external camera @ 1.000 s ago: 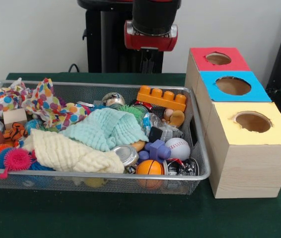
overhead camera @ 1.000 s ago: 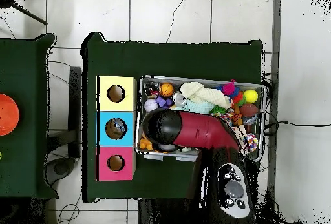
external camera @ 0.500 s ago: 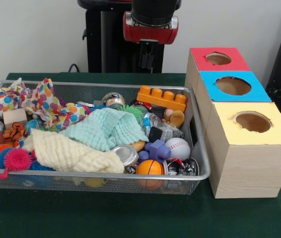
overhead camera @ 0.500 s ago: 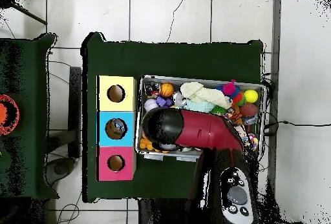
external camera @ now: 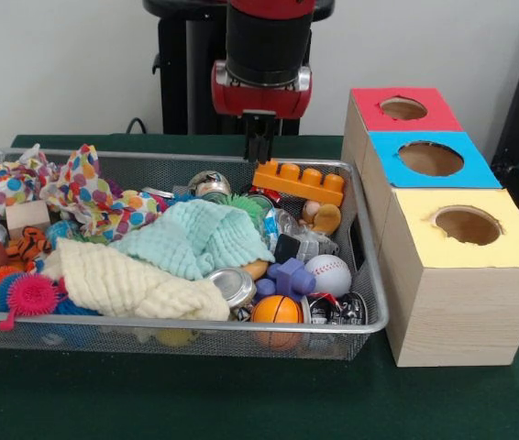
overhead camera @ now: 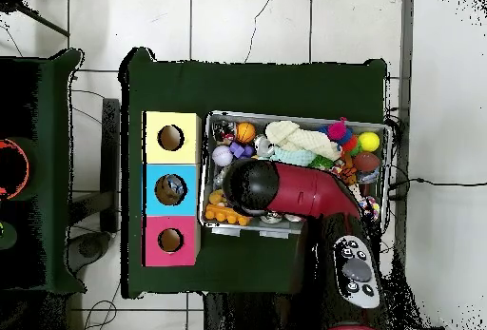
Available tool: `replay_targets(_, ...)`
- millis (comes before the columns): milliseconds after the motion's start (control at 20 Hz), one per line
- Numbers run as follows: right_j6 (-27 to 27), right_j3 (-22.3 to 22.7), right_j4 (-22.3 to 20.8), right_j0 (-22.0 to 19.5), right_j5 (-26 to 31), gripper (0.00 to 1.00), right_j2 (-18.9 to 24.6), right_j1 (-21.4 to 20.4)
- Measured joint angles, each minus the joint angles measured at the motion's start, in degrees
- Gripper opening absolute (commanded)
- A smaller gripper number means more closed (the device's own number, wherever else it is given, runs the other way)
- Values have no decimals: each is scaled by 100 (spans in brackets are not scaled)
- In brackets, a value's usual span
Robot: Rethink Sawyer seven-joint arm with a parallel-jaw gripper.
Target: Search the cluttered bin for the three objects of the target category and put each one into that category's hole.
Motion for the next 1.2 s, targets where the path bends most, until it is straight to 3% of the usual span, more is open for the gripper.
replay_targets(250, 0, 150, 0, -12, -566, 0, 1, 153)
replay_targets(800, 0, 516, 4, 38, -749, 0, 2, 193)
replay_targets(1200, 0, 1004, 5, 48, -1217, 0, -2, 193)
